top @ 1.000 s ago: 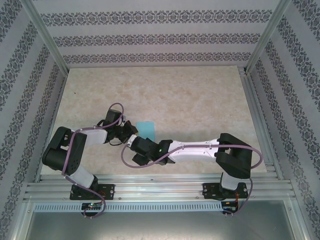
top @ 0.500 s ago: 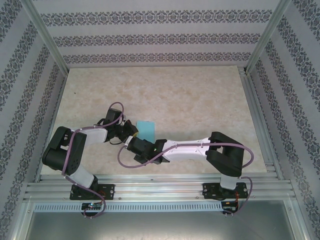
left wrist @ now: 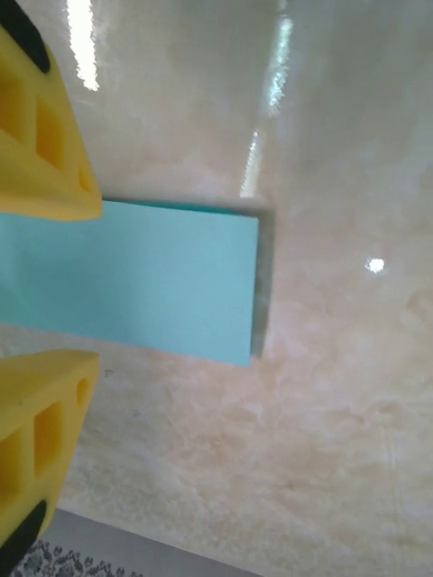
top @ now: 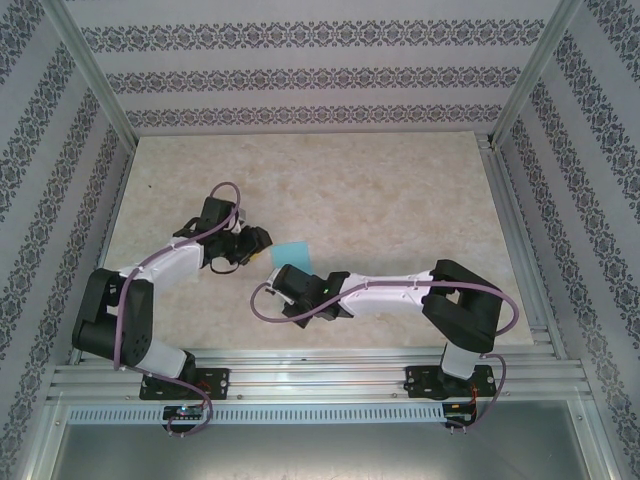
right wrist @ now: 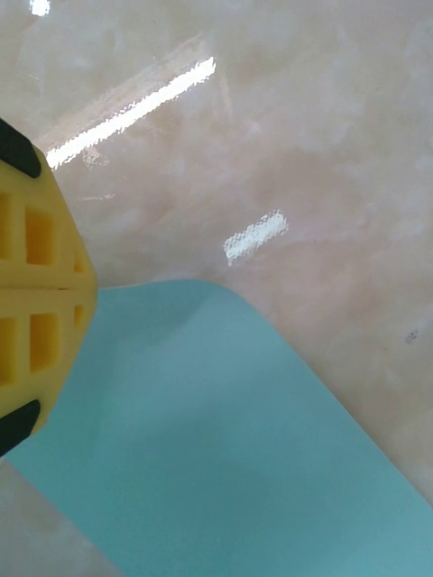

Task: Fold a paper plane with a square sheet of paper (fold left side to right side)
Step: Third fold the triangle at the center of the table.

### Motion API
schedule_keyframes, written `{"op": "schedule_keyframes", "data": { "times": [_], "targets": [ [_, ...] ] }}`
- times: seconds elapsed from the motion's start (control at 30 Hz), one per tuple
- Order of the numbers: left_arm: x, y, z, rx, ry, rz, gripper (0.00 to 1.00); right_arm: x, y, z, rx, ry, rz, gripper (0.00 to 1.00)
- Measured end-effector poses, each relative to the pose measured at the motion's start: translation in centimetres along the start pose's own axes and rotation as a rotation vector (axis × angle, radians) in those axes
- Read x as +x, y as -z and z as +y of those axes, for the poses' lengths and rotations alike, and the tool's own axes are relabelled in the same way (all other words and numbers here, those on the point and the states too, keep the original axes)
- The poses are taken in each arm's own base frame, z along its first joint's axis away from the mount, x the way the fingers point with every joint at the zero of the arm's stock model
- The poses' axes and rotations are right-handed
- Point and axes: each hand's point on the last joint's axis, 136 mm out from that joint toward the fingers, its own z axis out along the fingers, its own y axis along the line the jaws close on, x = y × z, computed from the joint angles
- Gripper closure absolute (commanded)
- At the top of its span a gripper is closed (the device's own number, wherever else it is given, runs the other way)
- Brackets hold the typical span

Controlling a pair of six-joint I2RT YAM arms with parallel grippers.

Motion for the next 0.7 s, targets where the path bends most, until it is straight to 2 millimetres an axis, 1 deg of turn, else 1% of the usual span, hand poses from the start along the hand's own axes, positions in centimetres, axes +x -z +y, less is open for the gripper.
{"op": "schedule_keyframes", "data": {
  "times": [0.1,0.2,0.33,0.43,0.53,0.7],
  "targets": [
    [-0.7,-0.5,-1.7,0.038,-0.046,0.023,0.72,-0.1,0.1,0.0,-0.015,-0.008,-0.007,1.00],
    [-0.8,-2.5,-2.2,0.046,-0.071,0.076,0.77,-0.1,0.3,-0.2,-0.022,-0.020,-0.016,1.00],
    [0.5,-6.1,-1.7,0.024,-0.089,0.173,0.81,-0.4,0.6,-0.5,-0.030,-0.046,-0.028,1.00],
    [1.5,-8.0,-0.9,-0.002,-0.098,0.221,0.83,-0.6,0.7,-0.7,-0.033,-0.063,-0.036,1.00],
    [1.9,-9.1,-0.5,-0.021,-0.117,0.241,0.84,-0.7,0.8,-1.1,-0.037,-0.085,-0.044,1.00],
    [1.9,-9.8,-0.5,-0.036,-0.159,0.243,0.85,-0.7,0.9,-2.1,-0.047,-0.131,-0.049,1.00]
  ]
}}
